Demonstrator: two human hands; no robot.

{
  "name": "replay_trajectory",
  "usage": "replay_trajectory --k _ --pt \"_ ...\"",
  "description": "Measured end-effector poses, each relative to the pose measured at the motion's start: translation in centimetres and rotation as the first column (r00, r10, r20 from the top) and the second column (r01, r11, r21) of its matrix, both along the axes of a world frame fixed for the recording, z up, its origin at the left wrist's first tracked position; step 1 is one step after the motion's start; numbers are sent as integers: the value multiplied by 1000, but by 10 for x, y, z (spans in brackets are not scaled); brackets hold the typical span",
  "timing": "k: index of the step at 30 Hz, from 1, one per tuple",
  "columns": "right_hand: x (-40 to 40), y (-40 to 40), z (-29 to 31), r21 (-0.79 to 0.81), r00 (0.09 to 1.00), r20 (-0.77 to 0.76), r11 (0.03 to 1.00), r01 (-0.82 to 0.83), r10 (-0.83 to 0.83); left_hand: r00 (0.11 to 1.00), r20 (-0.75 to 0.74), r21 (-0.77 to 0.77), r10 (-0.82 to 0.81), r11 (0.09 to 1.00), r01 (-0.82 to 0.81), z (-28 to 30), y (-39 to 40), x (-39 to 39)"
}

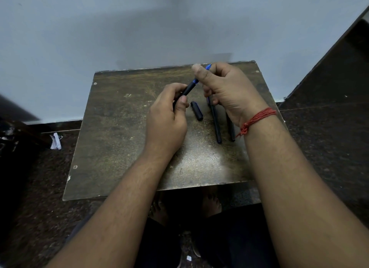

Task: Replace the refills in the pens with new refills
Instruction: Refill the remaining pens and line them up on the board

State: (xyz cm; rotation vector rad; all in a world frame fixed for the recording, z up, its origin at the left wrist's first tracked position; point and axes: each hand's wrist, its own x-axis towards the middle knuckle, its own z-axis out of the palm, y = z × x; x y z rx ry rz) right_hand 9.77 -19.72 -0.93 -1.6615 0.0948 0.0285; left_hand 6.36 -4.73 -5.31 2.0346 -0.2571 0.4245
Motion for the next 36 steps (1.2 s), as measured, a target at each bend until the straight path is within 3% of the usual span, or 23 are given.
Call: replay_trajectory --k 2,6,9,17,23,27,33,36 --pt "1 -7 -1 39 1000 -12 999 23 -22 1000 -8 -6 7 1000 -7 0 0 0" --pt "2 -8 -2 271 1000 9 963 -14 11 1000 -15 -5 14 1000 -14 0 1 0" --pt "2 -1 -4 298 998 37 953 -51 41 1000 -20 -3 16 1000 -16 -1 1 0" --pt "3 11 -10 109 997 40 992 67 -71 1000 -11 13 11 1000 -11 -2 0 0" --pt "3 10 -7 290 998 55 957 3 -20 1000 -7 -3 20 1000 -20 -1 0 1" --pt "2 12 -6 292 999 53 956 -5 -11 1000 -6 3 23 1000 -23 -1 0 -1" --pt "-2 23 -6 46 985 78 988 150 -154 1000 -2 0 12 1000 -12 -1 -1 -1" --pt "-1 25 -5 58 982 53 982 178 -181 1000 -7 -11 15 1000 -15 -1 -1 0"
